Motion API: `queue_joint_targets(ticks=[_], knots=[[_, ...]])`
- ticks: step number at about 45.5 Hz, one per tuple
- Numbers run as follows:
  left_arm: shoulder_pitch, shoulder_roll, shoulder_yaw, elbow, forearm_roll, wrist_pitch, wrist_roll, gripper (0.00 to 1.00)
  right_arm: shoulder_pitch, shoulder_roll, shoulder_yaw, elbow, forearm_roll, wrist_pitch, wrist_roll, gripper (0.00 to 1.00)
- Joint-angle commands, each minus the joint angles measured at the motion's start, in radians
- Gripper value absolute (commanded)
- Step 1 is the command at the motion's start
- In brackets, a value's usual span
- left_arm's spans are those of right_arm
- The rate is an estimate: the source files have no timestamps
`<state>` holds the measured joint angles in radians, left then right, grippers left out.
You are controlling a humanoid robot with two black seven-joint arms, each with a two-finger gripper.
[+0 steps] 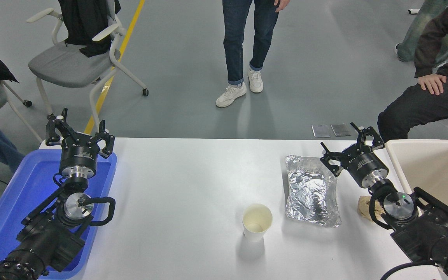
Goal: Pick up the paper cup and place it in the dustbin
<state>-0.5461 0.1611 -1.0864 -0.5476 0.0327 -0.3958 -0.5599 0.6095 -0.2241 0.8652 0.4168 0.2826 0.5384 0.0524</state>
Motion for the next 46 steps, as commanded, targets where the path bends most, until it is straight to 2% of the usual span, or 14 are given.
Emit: queue_joint_targets(ticks=[1,25,32,38,42,46], knots=[[0.002,-0.002,0.000,0.000,0.007,0.000,-0.005,0.99,0.016,0.003,0.000,-0.001,-0.020,-0.002,0.000,1.00],[0.002,0.000,-0.001,0.000,-0.001,0.000,-0.002,0.99,0.061,-0.014,-0.075,0.034,-0.056,-0.002,-0.005,1.00],[0.002,0.000,-0.001,0.000,0.001,0.000,0.000,0.99,0.125,-0.118,-0.140,0.120,-0.170,-0.012,-0.009,1.00],[0.002,0.000,-0.001,0.000,-0.001,0.000,-0.002,0.99,0.203,-0.237,-0.245,0.235,-0.321,-0.037,-0.014,1.00],[0.002,0.000,-0.001,0.000,-0.001,0.000,0.000,0.99,0.272,-0.328,-0.359,0.312,-0.371,-0.055,-0.016,1.00],[0.002,0.000,-0.001,0.000,-0.001,0.000,0.000,0.99,0.396,-0.421,-0.579,0.390,-0.407,-0.057,-0.014,1.00]])
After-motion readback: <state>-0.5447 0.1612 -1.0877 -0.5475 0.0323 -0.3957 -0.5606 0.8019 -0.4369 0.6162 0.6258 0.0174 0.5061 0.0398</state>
